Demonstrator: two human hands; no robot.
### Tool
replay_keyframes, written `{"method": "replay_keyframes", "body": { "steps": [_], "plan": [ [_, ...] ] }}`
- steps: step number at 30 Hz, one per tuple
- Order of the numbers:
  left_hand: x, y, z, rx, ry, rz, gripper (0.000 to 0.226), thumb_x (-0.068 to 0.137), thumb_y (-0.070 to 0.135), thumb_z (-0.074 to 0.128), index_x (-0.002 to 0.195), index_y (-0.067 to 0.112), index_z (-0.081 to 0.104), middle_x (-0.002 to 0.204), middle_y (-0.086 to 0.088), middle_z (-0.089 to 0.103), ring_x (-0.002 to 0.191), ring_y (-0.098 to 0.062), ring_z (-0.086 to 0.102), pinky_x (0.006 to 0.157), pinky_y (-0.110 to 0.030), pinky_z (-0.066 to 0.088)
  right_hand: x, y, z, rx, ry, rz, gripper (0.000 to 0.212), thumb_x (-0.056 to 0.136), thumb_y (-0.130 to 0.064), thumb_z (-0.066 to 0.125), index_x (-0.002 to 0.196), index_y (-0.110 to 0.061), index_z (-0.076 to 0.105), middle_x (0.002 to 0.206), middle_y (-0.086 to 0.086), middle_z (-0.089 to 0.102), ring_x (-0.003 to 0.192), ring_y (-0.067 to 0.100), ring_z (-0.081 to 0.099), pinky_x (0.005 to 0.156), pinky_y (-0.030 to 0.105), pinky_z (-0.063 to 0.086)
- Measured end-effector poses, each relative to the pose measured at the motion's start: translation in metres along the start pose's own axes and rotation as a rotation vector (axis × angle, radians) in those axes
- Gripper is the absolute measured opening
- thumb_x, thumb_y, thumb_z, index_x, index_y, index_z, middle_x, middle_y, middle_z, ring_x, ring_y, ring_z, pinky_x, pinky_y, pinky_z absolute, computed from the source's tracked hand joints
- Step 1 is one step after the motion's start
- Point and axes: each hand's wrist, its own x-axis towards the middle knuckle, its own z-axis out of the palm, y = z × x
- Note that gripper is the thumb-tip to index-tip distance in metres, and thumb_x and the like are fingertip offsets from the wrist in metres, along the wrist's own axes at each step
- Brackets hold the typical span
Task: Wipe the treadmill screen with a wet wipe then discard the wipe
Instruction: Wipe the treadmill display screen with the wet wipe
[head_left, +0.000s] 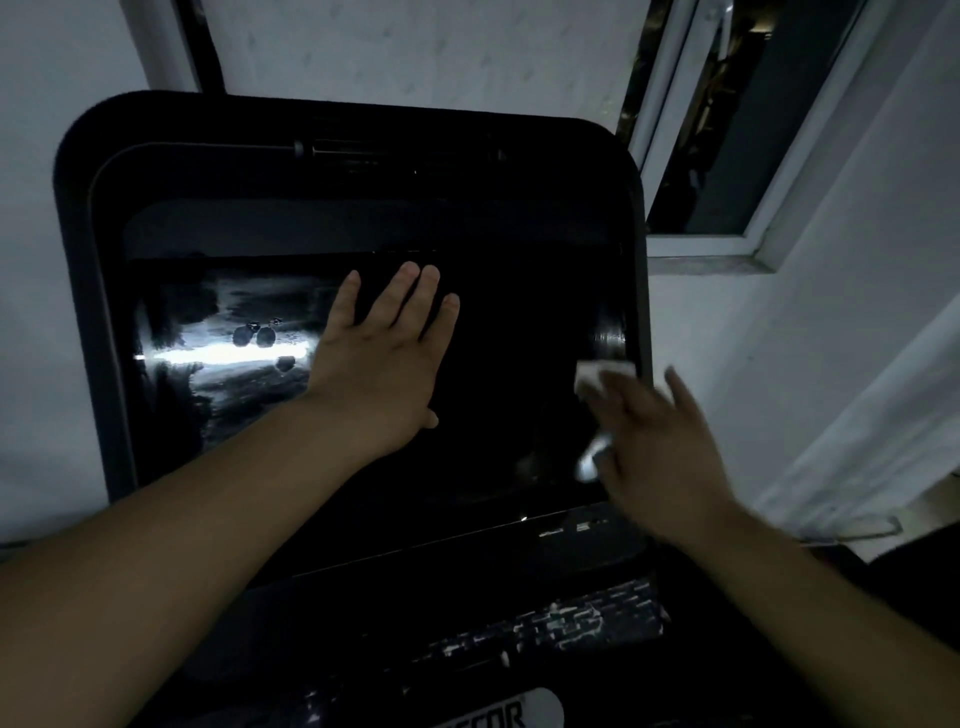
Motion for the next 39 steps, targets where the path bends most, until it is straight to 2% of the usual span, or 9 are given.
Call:
{"method": "replay_keyframes", "body": {
  "steps": [4,11,18,21,26,30,33,36,39],
  "plan": [
    [0.0,0.0,0.0,0.01,-0.005,0.008,0.12,0.085,0.066,0.064,0.158,0.018,-0.019,0.165,-0.012,-0.03,0.152,-0.027,-0.028,0.122,-0.061,-0.007,-0.08,-0.035,0.039,0.037,-0.095,-0.072,0.071,0.082,-0.036,0.051,0.151,-0.021,0.047,0.152,0.009,0.048,0.141,0.029,0.047,0.124,0.056,0.024],
    [-0.004,-0.004,-0.002,-0.021,0.035,0.036,0.12,0.084,0.068,0.063,0.159,0.02,-0.018,0.166,-0.01,-0.029,0.153,-0.023,-0.027,0.123,-0.059,-0.007,-0.055,-0.13,0.027,0.171,0.023,-0.155,0.071,0.078,-0.035,0.055,0.148,-0.021,0.051,0.151,0.009,0.048,0.144,0.031,0.042,0.121,0.06,0.027],
    [-0.037,-0.023,0.01,-0.002,0.09,0.07,0.116,0.088,0.07,0.055,0.158,0.02,-0.023,0.164,-0.011,-0.033,0.151,-0.024,-0.03,0.124,-0.055,-0.008,-0.055,-0.041,0.027,0.044,-0.02,0.087,0.07,0.082,-0.036,0.048,0.151,-0.027,0.047,0.149,0.006,0.05,0.14,0.029,0.047,0.124,0.059,0.021],
    [-0.059,-0.036,0.022,0.004,0.065,0.033,0.116,0.088,0.071,0.055,0.158,0.019,-0.022,0.164,-0.012,-0.032,0.152,-0.024,-0.029,0.124,-0.054,-0.009,-0.056,-0.058,0.027,0.109,-0.032,0.084,0.07,0.08,-0.035,0.048,0.149,-0.022,0.051,0.148,0.012,0.05,0.138,0.034,0.049,0.122,0.06,0.025],
    [-0.096,-0.056,0.046,0.012,0.101,-0.049,0.123,0.072,0.07,0.074,0.162,0.015,0.01,0.17,-0.016,-0.001,0.157,-0.029,-0.005,0.125,-0.057,0.004,-0.058,-0.165,0.021,0.156,-0.022,-0.162,0.075,0.073,-0.034,0.055,0.146,-0.019,0.054,0.149,0.014,0.051,0.143,0.036,0.044,0.118,0.067,0.026],
    [-0.111,-0.066,0.056,-0.008,0.099,-0.094,0.126,0.062,0.065,0.084,0.16,0.014,0.024,0.169,-0.018,0.013,0.157,-0.032,0.007,0.123,-0.06,0.014,-0.013,-0.174,-0.002,0.115,0.05,-0.169,0.074,0.077,-0.029,0.047,0.151,-0.018,0.047,0.152,0.012,0.047,0.146,0.034,0.04,0.121,0.066,0.018],
    [-0.111,-0.066,0.057,-0.012,0.088,-0.095,0.127,0.065,0.067,0.081,0.161,0.016,0.015,0.169,-0.016,0.007,0.157,-0.031,0.004,0.123,-0.06,0.01,0.052,-0.158,-0.034,0.064,0.099,-0.119,0.078,0.078,-0.026,0.054,0.155,-0.021,0.04,0.156,0.011,0.042,0.148,0.034,0.036,0.125,0.063,0.009],
    [-0.11,-0.064,0.059,-0.005,0.064,-0.088,0.123,0.078,0.072,0.066,0.157,0.019,-0.013,0.166,-0.013,-0.018,0.155,-0.028,-0.016,0.124,-0.058,-0.003,0.111,-0.138,-0.071,0.085,0.113,-0.062,0.079,0.086,-0.027,0.058,0.16,-0.028,0.029,0.163,0.004,0.031,0.152,0.029,0.027,0.126,0.055,-0.003],
    [-0.111,-0.064,0.057,-0.021,0.083,-0.098,0.121,0.081,0.072,0.063,0.156,0.02,-0.017,0.165,-0.012,-0.023,0.154,-0.027,-0.022,0.124,-0.058,-0.005,0.124,-0.129,-0.078,0.093,0.105,-0.041,0.078,0.086,-0.028,0.057,0.159,-0.029,0.031,0.162,0.002,0.031,0.15,0.028,0.029,0.127,0.055,-0.002]
  ]
}}
